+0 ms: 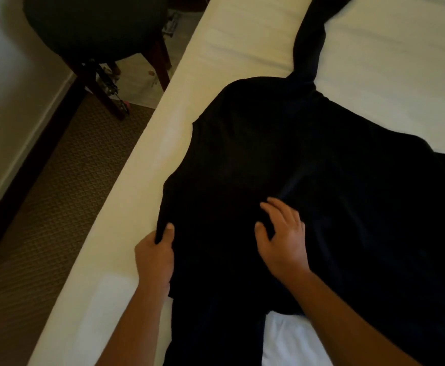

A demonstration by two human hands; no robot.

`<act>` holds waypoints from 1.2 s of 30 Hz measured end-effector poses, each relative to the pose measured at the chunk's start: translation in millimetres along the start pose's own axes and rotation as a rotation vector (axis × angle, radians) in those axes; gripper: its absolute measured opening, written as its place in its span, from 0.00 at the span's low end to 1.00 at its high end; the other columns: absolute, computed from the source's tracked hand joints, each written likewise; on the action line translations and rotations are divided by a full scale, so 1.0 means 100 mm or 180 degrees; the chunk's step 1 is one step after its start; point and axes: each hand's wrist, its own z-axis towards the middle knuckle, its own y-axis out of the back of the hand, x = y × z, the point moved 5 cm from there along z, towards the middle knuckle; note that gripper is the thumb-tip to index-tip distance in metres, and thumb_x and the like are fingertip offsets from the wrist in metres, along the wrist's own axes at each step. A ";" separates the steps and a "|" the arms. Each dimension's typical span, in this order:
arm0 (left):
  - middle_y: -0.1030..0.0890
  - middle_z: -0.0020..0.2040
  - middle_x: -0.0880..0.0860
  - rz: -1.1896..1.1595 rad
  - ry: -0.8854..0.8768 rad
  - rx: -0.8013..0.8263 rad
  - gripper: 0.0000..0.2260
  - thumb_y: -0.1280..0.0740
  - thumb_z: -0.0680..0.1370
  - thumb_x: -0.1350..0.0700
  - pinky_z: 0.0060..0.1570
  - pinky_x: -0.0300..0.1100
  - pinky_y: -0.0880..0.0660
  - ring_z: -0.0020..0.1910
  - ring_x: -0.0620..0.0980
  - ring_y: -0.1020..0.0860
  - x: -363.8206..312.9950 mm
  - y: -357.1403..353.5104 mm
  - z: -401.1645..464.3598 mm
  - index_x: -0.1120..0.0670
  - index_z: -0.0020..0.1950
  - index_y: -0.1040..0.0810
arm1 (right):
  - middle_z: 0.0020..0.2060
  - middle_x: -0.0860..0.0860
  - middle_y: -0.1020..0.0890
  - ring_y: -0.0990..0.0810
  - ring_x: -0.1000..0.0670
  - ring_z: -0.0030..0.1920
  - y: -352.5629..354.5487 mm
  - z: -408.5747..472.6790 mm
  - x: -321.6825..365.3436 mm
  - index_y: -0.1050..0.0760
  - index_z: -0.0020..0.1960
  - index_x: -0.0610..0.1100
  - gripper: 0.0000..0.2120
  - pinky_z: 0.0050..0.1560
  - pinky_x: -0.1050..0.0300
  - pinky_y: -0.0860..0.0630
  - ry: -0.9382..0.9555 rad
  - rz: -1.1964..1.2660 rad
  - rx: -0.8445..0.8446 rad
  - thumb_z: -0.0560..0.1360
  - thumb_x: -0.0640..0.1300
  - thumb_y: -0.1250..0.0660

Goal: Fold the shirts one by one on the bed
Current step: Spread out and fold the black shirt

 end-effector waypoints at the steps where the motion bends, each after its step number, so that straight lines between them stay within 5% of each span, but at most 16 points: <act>1: 0.24 0.35 0.56 -0.0110 0.0009 -0.0058 0.20 0.30 0.80 0.48 0.37 0.44 0.30 0.38 0.56 0.24 0.01 0.02 -0.04 0.65 0.41 0.23 | 0.69 0.50 0.26 0.30 0.48 0.68 0.00 -0.27 -0.03 0.24 0.69 0.47 0.22 0.67 0.48 0.33 0.0101 -0.0149 0.0080 0.76 0.53 0.35; 5: 0.15 0.46 0.53 0.0193 0.0453 0.0597 0.11 0.26 0.76 0.45 0.45 0.50 0.19 0.46 0.55 0.17 0.13 0.02 -0.30 0.52 0.49 0.18 | 0.72 0.51 0.32 0.33 0.46 0.68 -0.05 -1.33 -0.16 0.32 0.72 0.52 0.28 0.65 0.46 0.31 0.0292 -0.0593 0.0767 0.75 0.61 0.36; 8: 0.15 0.48 0.55 0.0664 0.0400 0.0773 0.07 0.27 0.78 0.50 0.46 0.55 0.17 0.47 0.57 0.16 0.26 0.19 -0.36 0.52 0.53 0.18 | 0.69 0.51 0.32 0.32 0.46 0.65 -0.05 -1.80 -0.14 0.32 0.71 0.52 0.26 0.62 0.47 0.29 0.0025 -0.0624 0.0607 0.76 0.61 0.37; 13: 0.16 0.52 0.56 -0.0177 0.0451 0.0205 0.07 0.30 0.81 0.49 0.54 0.60 0.19 0.53 0.59 0.18 0.36 0.51 -0.35 0.51 0.49 0.18 | 0.64 0.57 0.31 0.23 0.57 0.53 -0.13 -2.24 0.02 0.32 0.69 0.55 0.21 0.52 0.60 0.25 -0.2429 0.1228 0.0403 0.79 0.56 0.32; 17: 0.13 0.46 0.53 0.0689 0.0654 0.1485 0.17 0.23 0.73 0.45 0.44 0.51 0.18 0.41 0.52 0.15 0.67 0.48 -0.61 0.54 0.56 0.17 | 0.47 0.56 0.18 0.17 0.55 0.44 -0.29 -2.43 0.18 0.27 0.57 0.52 0.13 0.46 0.54 0.19 -0.2645 0.1588 0.0598 0.78 0.57 0.31; 19: 0.14 0.42 0.53 0.0985 0.0468 0.1546 0.14 0.24 0.76 0.51 0.35 0.44 0.26 0.30 0.48 0.20 0.80 0.60 -0.69 0.57 0.57 0.17 | 0.40 0.51 0.15 0.15 0.52 0.39 -0.35 -2.57 0.21 0.22 0.51 0.46 0.11 0.45 0.50 0.17 -0.2764 0.1719 0.0811 0.78 0.54 0.31; 22: 0.15 0.52 0.56 0.0054 0.0631 0.1358 0.11 0.32 0.82 0.51 0.39 0.46 0.24 0.42 0.52 0.18 0.87 0.80 -0.72 0.56 0.61 0.20 | 0.35 0.42 0.18 0.17 0.46 0.34 -0.33 -2.84 0.25 0.23 0.45 0.39 0.15 0.37 0.52 0.23 -0.2855 0.1786 0.0803 0.80 0.52 0.32; 25: 0.16 0.58 0.57 -0.0490 0.1100 0.1724 0.16 0.35 0.83 0.46 0.45 0.51 0.21 0.54 0.58 0.18 0.97 0.76 -0.86 0.54 0.66 0.23 | 0.36 0.45 0.17 0.17 0.47 0.34 -0.34 -3.14 0.23 0.22 0.48 0.44 0.09 0.34 0.53 0.25 -0.2723 0.1634 0.0999 0.81 0.49 0.33; 28: 0.16 0.61 0.55 0.0032 0.1230 0.2239 0.23 0.26 0.77 0.46 0.51 0.52 0.18 0.60 0.57 0.18 1.17 0.68 -1.07 0.54 0.68 0.24 | 0.44 0.43 0.15 0.15 0.42 0.45 -0.40 -3.44 0.19 0.22 0.54 0.50 0.03 0.47 0.43 0.19 -0.2701 0.1763 0.1331 0.81 0.46 0.33; 31: 0.17 0.61 0.54 0.0684 0.0614 0.2047 0.13 0.27 0.79 0.55 0.49 0.49 0.20 0.58 0.55 0.18 1.15 0.69 -1.07 0.51 0.63 0.22 | 0.49 0.37 0.16 0.17 0.34 0.51 -0.42 -3.64 0.17 0.20 0.59 0.48 0.08 0.57 0.34 0.23 -0.2645 0.1885 0.1683 0.81 0.45 0.33; 36: 0.19 0.60 0.53 0.0029 0.0939 0.1622 0.12 0.34 0.83 0.52 0.46 0.54 0.18 0.58 0.58 0.20 1.16 0.91 -1.10 0.49 0.67 0.24 | 0.53 0.48 0.14 0.14 0.46 0.53 -0.46 -3.98 0.28 0.19 0.61 0.45 0.12 0.58 0.46 0.19 -0.3007 0.2561 0.2144 0.80 0.47 0.31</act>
